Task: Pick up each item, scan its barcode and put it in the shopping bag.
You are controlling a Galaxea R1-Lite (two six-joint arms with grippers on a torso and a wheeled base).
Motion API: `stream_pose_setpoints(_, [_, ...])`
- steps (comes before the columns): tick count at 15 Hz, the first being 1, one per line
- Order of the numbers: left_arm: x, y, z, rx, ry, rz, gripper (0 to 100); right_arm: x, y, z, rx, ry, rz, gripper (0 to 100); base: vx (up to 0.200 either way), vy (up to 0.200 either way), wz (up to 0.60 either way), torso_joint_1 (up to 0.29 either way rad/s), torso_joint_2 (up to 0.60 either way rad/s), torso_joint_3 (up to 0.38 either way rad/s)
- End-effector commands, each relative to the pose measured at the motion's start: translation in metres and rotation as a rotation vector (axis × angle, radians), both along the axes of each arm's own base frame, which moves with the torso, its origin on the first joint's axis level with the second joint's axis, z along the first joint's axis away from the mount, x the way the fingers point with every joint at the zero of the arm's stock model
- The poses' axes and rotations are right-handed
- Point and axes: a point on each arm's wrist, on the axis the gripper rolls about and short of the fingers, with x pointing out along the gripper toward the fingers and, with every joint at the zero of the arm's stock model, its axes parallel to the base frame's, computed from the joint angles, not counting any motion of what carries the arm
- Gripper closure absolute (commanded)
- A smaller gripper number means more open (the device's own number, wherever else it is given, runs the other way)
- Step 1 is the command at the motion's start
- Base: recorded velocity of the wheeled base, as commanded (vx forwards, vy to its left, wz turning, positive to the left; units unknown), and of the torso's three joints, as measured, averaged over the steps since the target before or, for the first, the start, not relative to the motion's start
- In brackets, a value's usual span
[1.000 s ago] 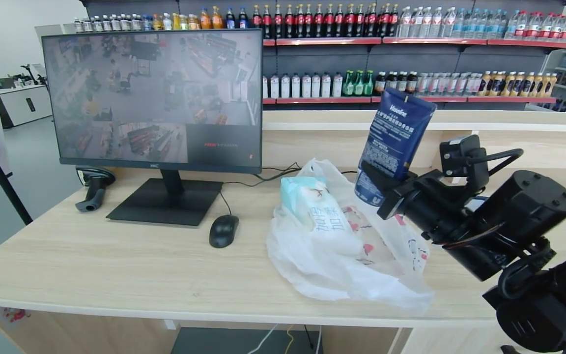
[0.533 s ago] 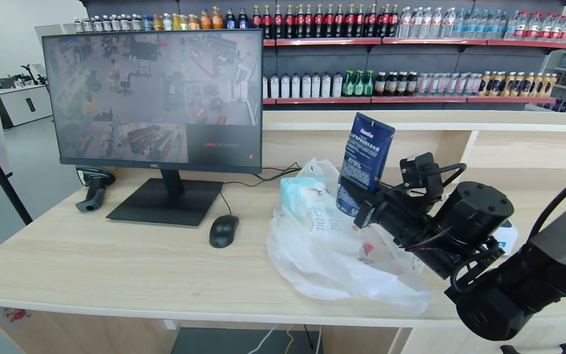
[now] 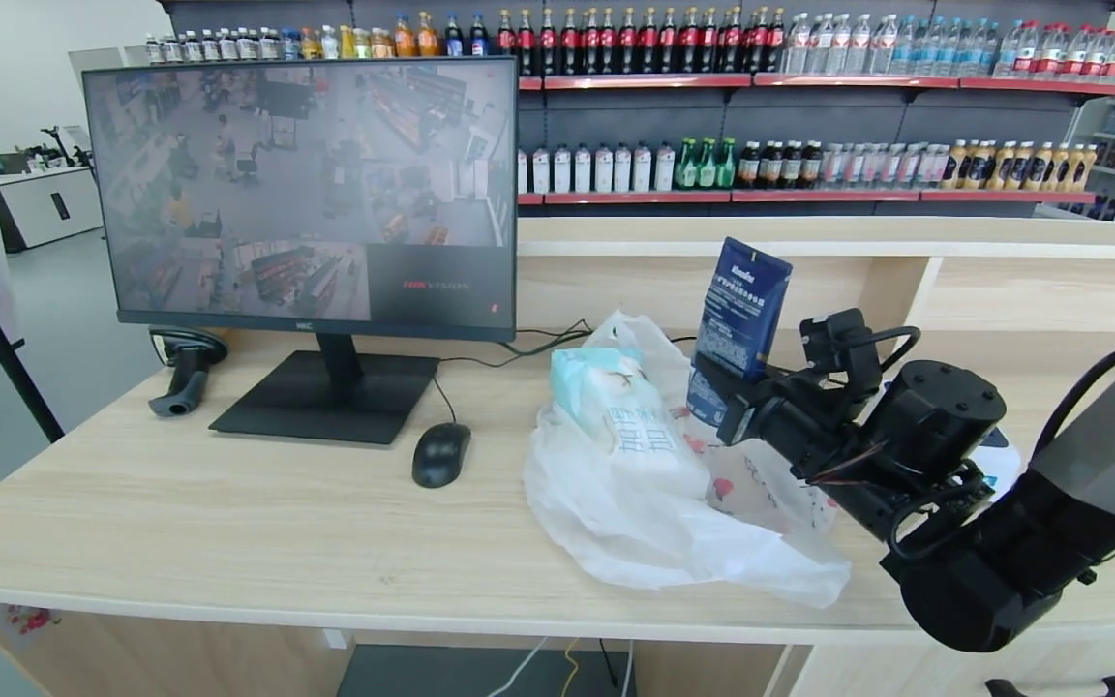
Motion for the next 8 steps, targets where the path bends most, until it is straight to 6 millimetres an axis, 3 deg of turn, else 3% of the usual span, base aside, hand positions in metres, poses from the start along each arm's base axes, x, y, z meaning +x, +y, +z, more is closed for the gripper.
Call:
stream_pose_setpoints(1, [0.0,0.0,0.0,-0.001,-0.001,0.0,0,0.0,0.001,-0.003,-0.003,0.008,0.003,100,0.0,0.0,0.0,0.0,0.0,0.0])
stream_pose_setpoints(8, [0.0,0.0,0.0,0.0,-0.001,0.0,0,-0.003,0.006,-0.016,-0.036,0.046,0.016,100,0.0,0.0,0.0,0.0,0.0,0.0])
